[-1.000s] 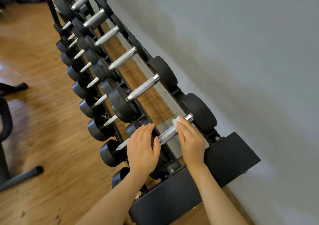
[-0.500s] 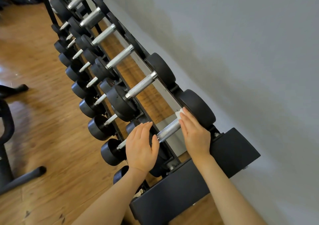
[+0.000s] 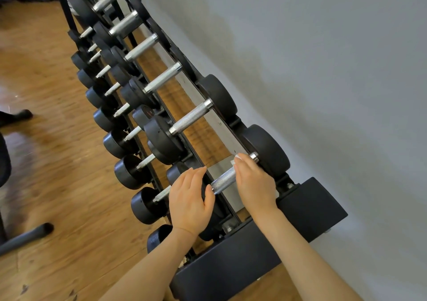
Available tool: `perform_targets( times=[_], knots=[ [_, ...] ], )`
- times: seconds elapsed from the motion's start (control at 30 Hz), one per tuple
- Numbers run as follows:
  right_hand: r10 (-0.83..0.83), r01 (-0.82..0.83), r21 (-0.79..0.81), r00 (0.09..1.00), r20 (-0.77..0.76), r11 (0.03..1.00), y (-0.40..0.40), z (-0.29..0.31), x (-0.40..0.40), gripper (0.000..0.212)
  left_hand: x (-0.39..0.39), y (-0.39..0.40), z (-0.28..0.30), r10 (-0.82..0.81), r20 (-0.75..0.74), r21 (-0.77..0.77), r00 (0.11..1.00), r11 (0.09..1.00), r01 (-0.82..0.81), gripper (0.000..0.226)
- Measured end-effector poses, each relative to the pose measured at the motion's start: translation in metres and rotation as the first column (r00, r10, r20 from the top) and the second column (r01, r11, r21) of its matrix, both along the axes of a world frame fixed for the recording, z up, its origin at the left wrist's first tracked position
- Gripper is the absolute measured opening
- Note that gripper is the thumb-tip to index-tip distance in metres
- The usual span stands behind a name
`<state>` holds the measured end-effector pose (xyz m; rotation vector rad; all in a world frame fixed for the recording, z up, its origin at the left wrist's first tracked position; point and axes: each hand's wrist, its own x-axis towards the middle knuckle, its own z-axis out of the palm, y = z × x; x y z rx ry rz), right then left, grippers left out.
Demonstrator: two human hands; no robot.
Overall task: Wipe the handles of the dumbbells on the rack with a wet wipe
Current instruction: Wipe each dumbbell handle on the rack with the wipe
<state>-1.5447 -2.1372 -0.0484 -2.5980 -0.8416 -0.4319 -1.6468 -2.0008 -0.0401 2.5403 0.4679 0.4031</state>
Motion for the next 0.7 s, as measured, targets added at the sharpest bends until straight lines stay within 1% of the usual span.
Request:
perform_targets(
  times=[0.07,0.13,0.17,0.23,0.3,0.33,0.43,0.47,0.5,0.6,0.63,0.7],
  knots=[
    [-0.023,0.023,-0.002,1.0,-0.003,1.0,-0.006,0.005,0.005,0.025,0.0,0.001,0.0,-0.004,0.011,0.0,1.0,1.0,0.004,0.044],
    [-0.066,0.067,0.013,0.997,-0.044,0.998,-0.007,0.004,0.004,0.035,0.0,0.001,0.0,-0.005,0.013,-0.001,1.0,1.0,0.005,0.044],
    [-0.059,0.062,0.041,0.995,-0.076,0.997,-0.005,0.002,0.001,0.035,0.0,0.001,-0.001,-0.004,0.015,0.002,1.0,1.0,0.004,0.044],
    [0.023,0.002,0.138,0.983,-0.18,0.99,-0.001,-0.001,-0.005,0.029,0.0,0.001,-0.002,-0.003,0.019,0.014,1.0,1.0,0.003,0.042],
    [0.079,-0.039,0.179,0.971,-0.226,0.983,-0.001,0.0,-0.006,0.027,0.0,0.001,-0.002,-0.007,0.03,0.026,1.0,1.0,0.006,0.04],
    [0.07,-0.031,0.184,0.974,-0.214,0.983,-0.003,0.002,-0.004,0.026,0.0,0.0,-0.002,-0.007,0.035,0.03,0.999,1.0,0.006,0.039],
    [-0.028,0.075,0.234,0.98,-0.198,0.969,-0.005,0.002,-0.002,0.028,0.0,0.0,-0.003,-0.007,0.035,0.026,0.999,1.0,0.006,0.039],
    [-0.043,0.088,0.239,0.981,-0.19,0.967,-0.003,0.001,-0.005,0.029,0.0,0.0,-0.003,-0.006,0.029,0.019,1.0,1.0,0.005,0.039],
    [-0.034,0.073,0.219,0.984,-0.177,0.973,-0.001,-0.003,-0.009,0.031,0.0,0.0,-0.003,-0.004,0.024,0.013,1.0,1.0,0.004,0.04],
    [0.021,-0.016,0.072,0.997,-0.07,0.997,-0.002,-0.01,-0.015,0.035,0.0,0.0,-0.002,-0.005,0.024,0.013,1.0,1.0,0.005,0.041],
    [-0.001,0.004,0.061,0.999,-0.047,0.998,-0.005,-0.009,-0.012,0.036,0.0,0.0,-0.002,-0.004,0.028,0.014,1.0,1.0,0.004,0.04],
    [-0.086,0.088,0.096,0.996,-0.03,0.991,-0.009,-0.004,-0.005,0.037,0.001,0.001,-0.002,-0.004,0.029,0.015,1.0,1.0,0.004,0.04]
  ],
)
